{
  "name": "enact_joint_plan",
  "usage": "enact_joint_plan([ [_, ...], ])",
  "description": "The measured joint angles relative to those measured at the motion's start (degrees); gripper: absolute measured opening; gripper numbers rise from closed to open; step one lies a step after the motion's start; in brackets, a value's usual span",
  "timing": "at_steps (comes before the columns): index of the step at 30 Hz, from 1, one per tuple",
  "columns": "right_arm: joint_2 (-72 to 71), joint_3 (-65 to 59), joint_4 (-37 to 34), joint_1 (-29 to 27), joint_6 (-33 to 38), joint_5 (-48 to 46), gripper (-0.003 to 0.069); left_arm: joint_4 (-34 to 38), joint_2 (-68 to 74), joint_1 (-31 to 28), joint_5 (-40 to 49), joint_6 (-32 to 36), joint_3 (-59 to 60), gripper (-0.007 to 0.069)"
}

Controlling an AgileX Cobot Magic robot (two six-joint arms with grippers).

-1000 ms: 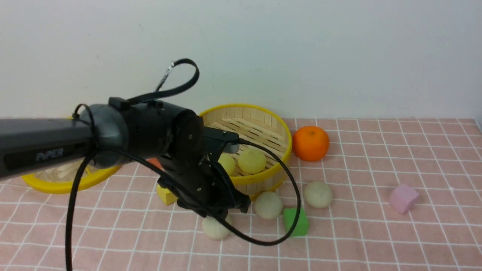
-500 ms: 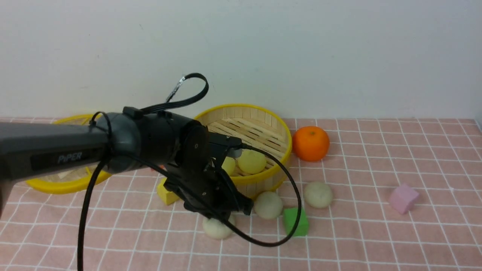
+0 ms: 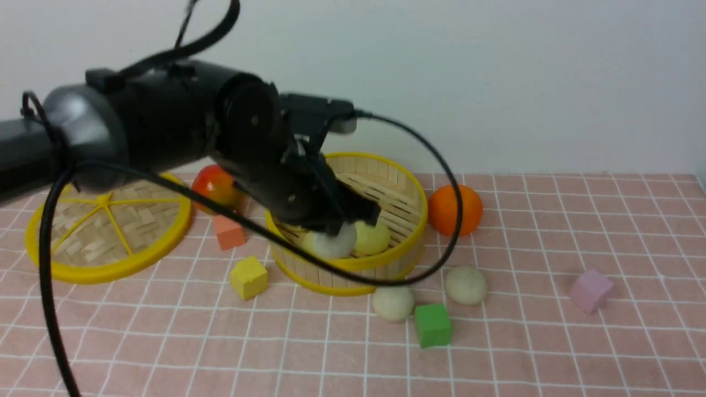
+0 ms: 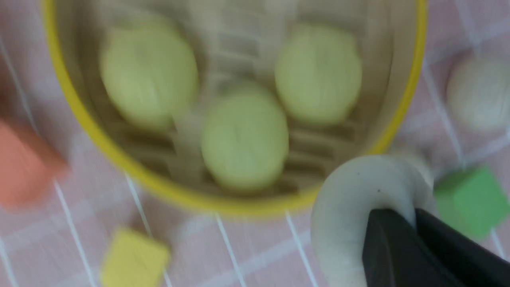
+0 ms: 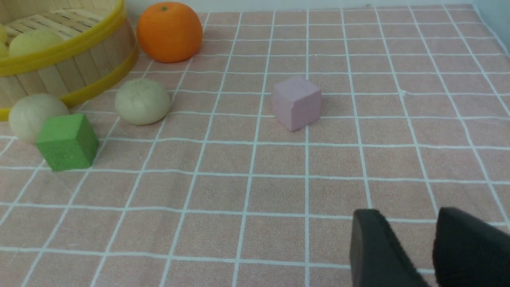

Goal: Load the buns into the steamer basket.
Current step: Use the left arm to put the steamed stuffed bun into the steamer

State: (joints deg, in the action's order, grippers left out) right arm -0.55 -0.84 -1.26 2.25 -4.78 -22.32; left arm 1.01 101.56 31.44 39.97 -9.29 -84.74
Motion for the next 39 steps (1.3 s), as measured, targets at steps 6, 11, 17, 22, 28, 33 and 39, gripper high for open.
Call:
enact_joint_plan([
  [6, 0.00, 0.00, 0.00, 0.00, 0.00, 0.00, 0.0239, -8.22, 9.10, -0.80, 1.43, -1.47, -14.52, -0.0003],
  [11, 0.00, 0.00, 0.00, 0.00, 0.00, 0.00, 0.0239, -9.28, 21.31, -3.91, 6.29, -2.16, -27.24, -0.0003],
  [17, 0.00, 0.00, 0.00, 0.00, 0.00, 0.00, 0.0239, -9.52, 29.47, -6.50, 5.23, -2.16, -35.04, -0.0003],
  [22, 0.00, 0.00, 0.00, 0.00, 0.00, 0.00, 0.0239, -9.46, 31.69, -6.94, 2.63, -2.16, -36.19, -0.0003],
  [28, 0.00, 0.00, 0.00, 0.00, 0.00, 0.00, 0.0239, -9.11, 31.75, -6.94, 1.06, -2.22, -36.45, -0.0003],
  [33, 0.00, 0.00, 0.00, 0.00, 0.00, 0.00, 0.0239, -9.24, 31.80, -6.94, 1.06, -2.35, -36.45, -0.0002],
  [39, 0.00, 0.00, 0.00, 0.00, 0.00, 0.00, 0.0239, -9.30, 32.59, -6.94, 1.02, -2.40, -36.45, 0.0011],
])
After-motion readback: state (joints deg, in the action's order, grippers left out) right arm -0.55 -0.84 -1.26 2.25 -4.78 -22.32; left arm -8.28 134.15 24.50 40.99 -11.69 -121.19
